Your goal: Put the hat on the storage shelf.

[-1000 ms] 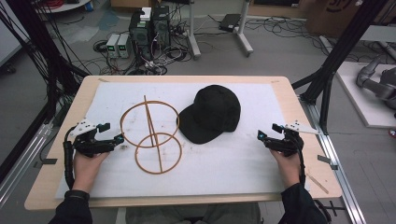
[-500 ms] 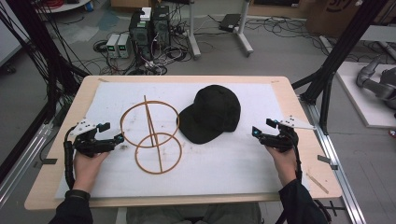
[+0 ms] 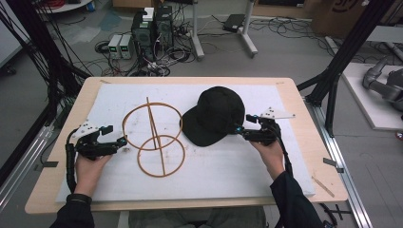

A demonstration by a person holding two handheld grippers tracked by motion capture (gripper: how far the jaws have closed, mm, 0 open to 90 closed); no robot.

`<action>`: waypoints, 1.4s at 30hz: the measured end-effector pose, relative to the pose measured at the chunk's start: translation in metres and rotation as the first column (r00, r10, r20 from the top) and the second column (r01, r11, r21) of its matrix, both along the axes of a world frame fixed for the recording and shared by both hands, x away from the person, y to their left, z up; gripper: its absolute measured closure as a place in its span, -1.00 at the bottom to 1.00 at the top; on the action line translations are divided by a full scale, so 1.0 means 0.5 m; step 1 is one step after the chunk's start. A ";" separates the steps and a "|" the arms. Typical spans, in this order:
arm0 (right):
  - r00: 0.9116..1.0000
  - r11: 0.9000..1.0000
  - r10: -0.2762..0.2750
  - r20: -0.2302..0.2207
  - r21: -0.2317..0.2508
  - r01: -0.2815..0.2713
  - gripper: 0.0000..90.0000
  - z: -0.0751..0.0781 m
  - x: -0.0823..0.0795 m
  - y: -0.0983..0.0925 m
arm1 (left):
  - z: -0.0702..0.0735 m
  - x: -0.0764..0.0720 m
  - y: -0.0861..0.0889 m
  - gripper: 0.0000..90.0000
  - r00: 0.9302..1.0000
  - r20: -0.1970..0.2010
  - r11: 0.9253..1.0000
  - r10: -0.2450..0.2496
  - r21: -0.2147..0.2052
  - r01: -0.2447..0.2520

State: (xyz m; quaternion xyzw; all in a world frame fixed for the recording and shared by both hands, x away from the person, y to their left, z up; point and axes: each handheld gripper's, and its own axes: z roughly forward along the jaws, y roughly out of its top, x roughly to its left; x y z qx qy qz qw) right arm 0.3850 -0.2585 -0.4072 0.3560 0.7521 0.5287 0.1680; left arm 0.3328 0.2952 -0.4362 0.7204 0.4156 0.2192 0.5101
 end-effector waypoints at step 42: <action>0.995 0.998 0.055 -0.086 0.046 -0.052 0.96 -0.010 0.070 0.062 | -0.003 -0.003 -0.003 -0.54 1.000 -0.015 0.999 -0.013 0.037 0.013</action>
